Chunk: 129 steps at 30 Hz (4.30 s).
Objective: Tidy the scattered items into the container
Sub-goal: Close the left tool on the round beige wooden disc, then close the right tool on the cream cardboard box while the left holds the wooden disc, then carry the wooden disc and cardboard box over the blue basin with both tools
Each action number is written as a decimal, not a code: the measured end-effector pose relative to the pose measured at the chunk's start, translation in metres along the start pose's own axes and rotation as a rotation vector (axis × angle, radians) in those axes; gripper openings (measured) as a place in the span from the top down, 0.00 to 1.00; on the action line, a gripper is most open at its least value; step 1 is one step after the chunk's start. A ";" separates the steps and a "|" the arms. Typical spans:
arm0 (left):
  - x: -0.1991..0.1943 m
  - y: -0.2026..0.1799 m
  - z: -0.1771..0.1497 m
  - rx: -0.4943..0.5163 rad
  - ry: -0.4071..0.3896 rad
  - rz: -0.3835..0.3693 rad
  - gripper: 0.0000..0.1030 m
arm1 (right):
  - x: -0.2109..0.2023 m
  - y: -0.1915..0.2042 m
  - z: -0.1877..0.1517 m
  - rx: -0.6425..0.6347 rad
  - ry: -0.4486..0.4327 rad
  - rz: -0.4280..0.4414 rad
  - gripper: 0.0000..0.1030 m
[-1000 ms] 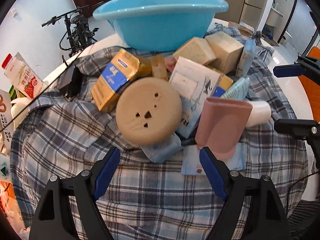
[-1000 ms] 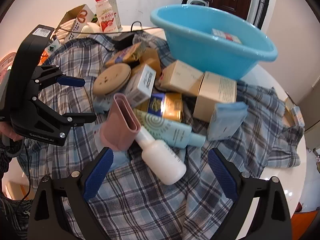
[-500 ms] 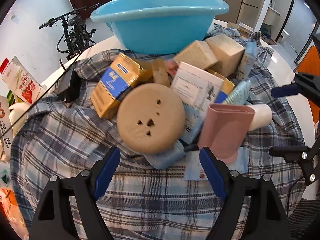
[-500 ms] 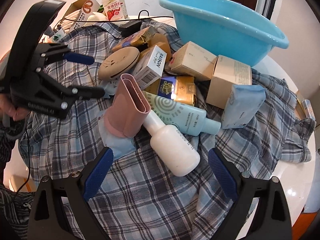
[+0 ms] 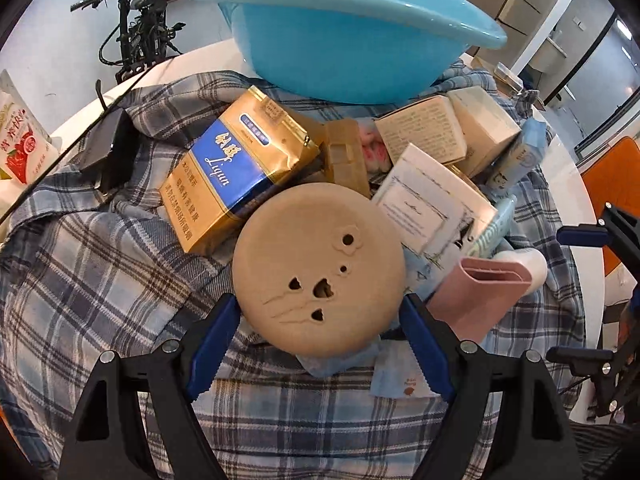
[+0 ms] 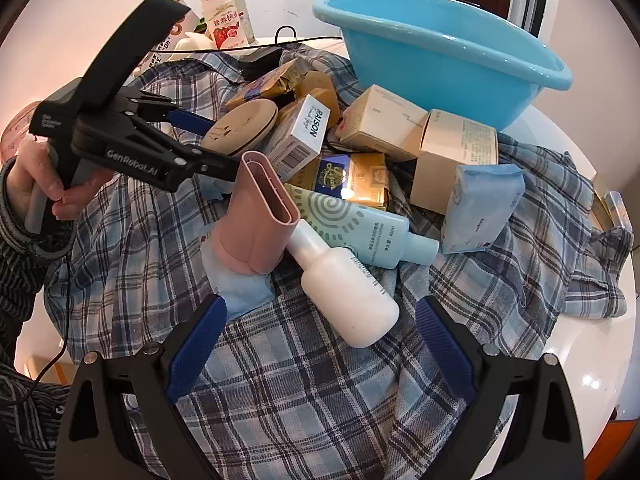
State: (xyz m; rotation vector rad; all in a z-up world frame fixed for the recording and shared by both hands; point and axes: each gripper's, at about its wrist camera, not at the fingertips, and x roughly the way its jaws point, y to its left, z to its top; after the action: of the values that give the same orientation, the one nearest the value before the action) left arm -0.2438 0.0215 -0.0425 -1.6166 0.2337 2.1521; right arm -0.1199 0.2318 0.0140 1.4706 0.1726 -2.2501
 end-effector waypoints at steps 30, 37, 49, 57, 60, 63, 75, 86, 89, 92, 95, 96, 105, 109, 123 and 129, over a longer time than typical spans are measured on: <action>-0.007 0.010 0.017 -0.055 -0.065 0.041 0.22 | -0.004 -0.004 -0.007 0.037 -0.006 0.007 0.08; -0.022 0.002 0.003 -0.011 -0.072 0.044 0.22 | -0.006 -0.016 -0.003 0.074 -0.024 0.008 0.08; -0.021 -0.030 -0.017 0.075 -0.058 0.045 0.22 | -0.012 -0.055 0.032 0.152 -0.116 -0.088 0.08; -0.024 -0.044 -0.022 0.107 -0.071 0.044 0.22 | -0.001 -0.074 0.044 0.173 -0.122 -0.133 0.08; -0.025 -0.047 -0.022 0.117 -0.073 0.041 0.22 | 0.005 -0.077 0.046 0.165 -0.133 -0.144 0.08; -0.024 -0.053 -0.022 0.128 -0.074 0.037 0.22 | 0.012 -0.079 0.053 0.163 -0.142 -0.135 0.08; -0.032 -0.057 -0.026 0.148 -0.089 0.034 0.22 | 0.035 -0.071 0.072 0.114 -0.136 -0.196 0.08; -0.031 -0.056 -0.030 0.144 -0.083 0.024 0.22 | 0.012 -0.058 0.059 0.057 -0.162 -0.218 0.43; -0.032 -0.059 -0.029 0.152 -0.085 0.023 0.22 | -0.005 -0.049 0.052 0.041 -0.183 -0.204 0.43; -0.033 -0.064 -0.028 0.159 -0.089 0.020 0.22 | -0.019 -0.041 0.047 0.031 -0.204 -0.185 0.43; -0.034 -0.070 -0.028 0.171 -0.091 0.021 0.22 | -0.029 -0.033 0.042 0.016 -0.214 -0.162 0.43; -0.035 -0.072 -0.028 0.176 -0.091 0.021 0.22 | -0.031 -0.029 0.041 0.008 -0.214 -0.159 0.43; -0.046 -0.085 -0.034 0.200 -0.104 0.035 0.22 | -0.039 -0.010 0.028 -0.025 -0.208 -0.117 0.42; -0.048 -0.086 -0.037 0.208 -0.107 0.042 0.22 | -0.043 -0.002 0.023 -0.042 -0.214 -0.116 0.42; -0.057 -0.093 -0.037 0.217 -0.121 0.049 0.22 | -0.061 0.011 0.018 -0.077 -0.248 -0.117 0.42; -0.057 -0.094 -0.036 0.220 -0.120 0.053 0.22 | -0.068 0.010 0.020 -0.075 -0.261 -0.113 0.42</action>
State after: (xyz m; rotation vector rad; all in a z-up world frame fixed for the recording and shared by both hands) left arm -0.1589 0.0773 0.0125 -1.3682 0.4630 2.1675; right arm -0.1091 0.2363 0.0847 1.1412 0.2601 -2.4717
